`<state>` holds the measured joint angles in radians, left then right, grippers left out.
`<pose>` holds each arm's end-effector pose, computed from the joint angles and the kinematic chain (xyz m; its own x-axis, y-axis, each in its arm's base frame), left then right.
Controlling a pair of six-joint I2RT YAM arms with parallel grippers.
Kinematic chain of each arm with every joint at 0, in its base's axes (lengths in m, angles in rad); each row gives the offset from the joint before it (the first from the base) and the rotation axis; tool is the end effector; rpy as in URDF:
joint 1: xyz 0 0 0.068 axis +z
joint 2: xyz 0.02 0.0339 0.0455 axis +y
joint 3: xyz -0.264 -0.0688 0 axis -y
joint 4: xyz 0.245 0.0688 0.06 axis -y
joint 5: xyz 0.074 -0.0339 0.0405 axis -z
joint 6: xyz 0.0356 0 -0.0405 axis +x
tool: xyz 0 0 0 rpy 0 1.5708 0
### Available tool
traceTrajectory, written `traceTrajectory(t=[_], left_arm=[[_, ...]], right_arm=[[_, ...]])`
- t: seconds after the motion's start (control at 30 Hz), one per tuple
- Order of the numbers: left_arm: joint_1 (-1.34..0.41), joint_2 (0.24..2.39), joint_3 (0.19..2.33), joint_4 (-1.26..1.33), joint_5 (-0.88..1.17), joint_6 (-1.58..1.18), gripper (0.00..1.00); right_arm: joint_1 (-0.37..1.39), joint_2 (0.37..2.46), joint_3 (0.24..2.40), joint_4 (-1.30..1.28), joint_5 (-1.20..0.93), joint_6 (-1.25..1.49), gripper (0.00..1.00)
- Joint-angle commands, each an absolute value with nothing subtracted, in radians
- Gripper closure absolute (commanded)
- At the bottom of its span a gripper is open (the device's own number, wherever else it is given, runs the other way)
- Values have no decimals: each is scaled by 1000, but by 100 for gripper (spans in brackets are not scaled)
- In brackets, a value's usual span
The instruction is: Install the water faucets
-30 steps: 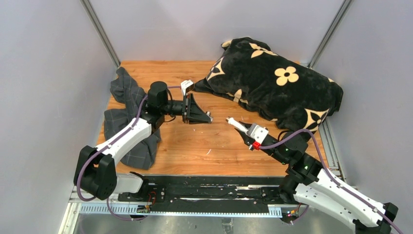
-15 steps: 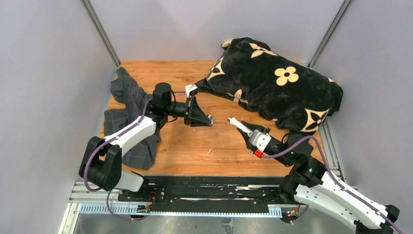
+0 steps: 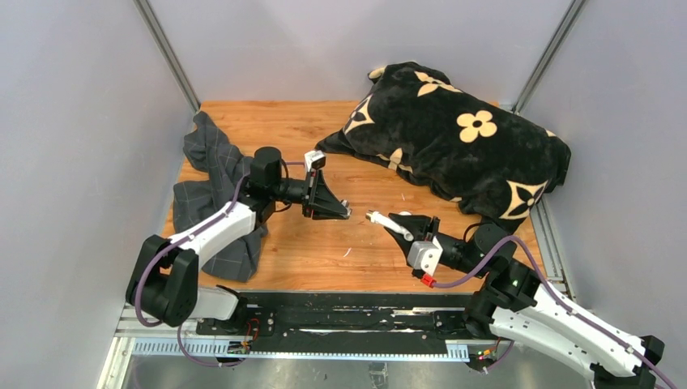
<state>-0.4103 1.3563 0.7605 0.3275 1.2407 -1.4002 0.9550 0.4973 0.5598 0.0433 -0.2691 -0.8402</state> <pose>0.2458 -0.1437 0.2609 -0.9930 0.0836 0.0834 -0.0756 0.0929 -0.9928 0.0711 0.1169 0.3261 0.7405 -0.1965 -0.6427 -0.5816 0.2918 -0.7593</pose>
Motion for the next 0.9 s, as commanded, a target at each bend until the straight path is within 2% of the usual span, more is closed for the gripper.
traceTrajectory(t=[0.0, 0.33, 0.87], left_arm=[[-382, 1270, 747, 358, 1275, -1418, 100], [-342, 1128, 699, 358, 1279, -1444, 100], [-336, 1108, 713, 358, 1283, -1413, 100]], right_arm=[[988, 507, 561, 99, -287, -887, 99], [1062, 543, 575, 152, -289, -957, 100], [1095, 634, 547, 339, -242, -1034, 100]])
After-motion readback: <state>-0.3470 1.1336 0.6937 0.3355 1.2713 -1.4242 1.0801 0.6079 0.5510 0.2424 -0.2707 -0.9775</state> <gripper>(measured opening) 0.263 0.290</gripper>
